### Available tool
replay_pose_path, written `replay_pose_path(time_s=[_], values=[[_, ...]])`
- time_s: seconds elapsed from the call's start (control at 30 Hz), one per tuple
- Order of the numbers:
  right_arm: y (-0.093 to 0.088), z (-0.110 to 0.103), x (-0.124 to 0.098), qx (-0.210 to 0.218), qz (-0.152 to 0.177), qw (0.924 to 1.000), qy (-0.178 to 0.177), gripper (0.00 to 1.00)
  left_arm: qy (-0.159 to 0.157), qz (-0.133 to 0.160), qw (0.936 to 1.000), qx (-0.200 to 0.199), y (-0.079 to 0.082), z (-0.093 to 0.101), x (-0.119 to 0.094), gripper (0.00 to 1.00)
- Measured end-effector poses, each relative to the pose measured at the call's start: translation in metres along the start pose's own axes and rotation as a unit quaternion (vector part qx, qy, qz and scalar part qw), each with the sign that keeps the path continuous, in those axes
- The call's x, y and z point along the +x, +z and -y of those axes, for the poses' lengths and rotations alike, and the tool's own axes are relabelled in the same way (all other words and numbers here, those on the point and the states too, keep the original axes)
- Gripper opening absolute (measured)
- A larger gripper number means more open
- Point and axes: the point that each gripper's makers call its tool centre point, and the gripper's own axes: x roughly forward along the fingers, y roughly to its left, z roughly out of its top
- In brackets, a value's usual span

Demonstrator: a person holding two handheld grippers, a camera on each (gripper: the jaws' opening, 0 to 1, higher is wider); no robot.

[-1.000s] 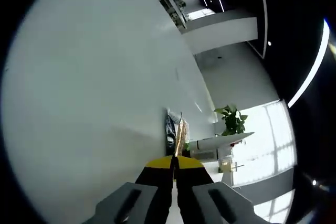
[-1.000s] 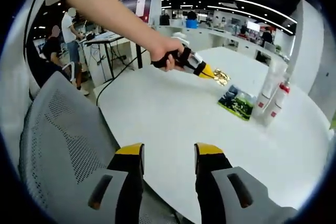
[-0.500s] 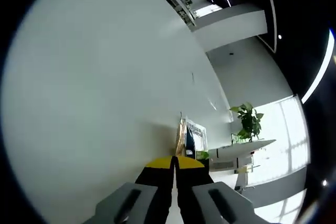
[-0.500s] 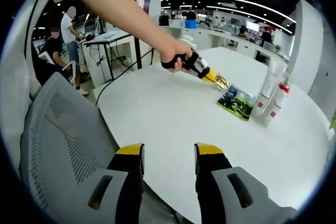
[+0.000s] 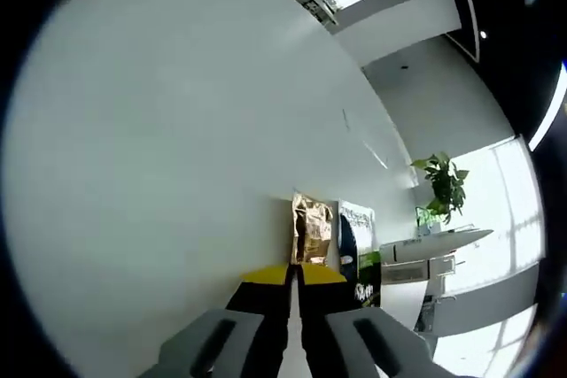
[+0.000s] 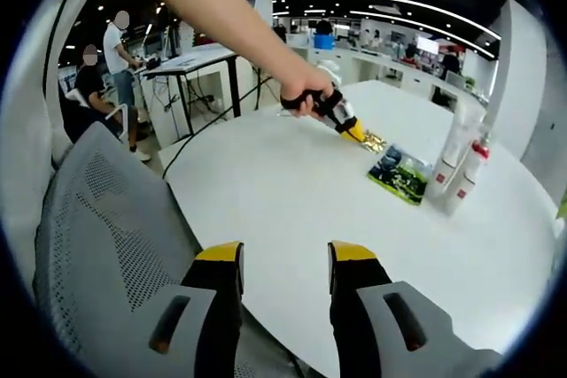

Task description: Arrange the skincare products in the storage area until every visible bottle or jar stands upright without overlapping.

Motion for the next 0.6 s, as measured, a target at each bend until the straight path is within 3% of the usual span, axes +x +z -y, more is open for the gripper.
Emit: replay_pose_path(time_s=[0.17, 0.3, 0.6], values=[[0.001, 0.001, -0.001, -0.001, 0.002, 1.0000, -0.003, 0.36, 0.006, -0.013, 0.9999, 0.005, 0.000, 0.000, -0.002, 0.03], [0.001, 0.001, -0.001, -0.003, 0.003, 1.0000, -0.003, 0.36, 0.028, -0.024, 0.9985, 0.041, 0.003, -0.003, -0.006, 0.05], [0.003, 0.003, -0.002, -0.007, 0.007, 0.9999, -0.010, 0.36, 0.051, -0.038, 0.9952, 0.074, 0.005, 0.000, -0.012, 0.19]])
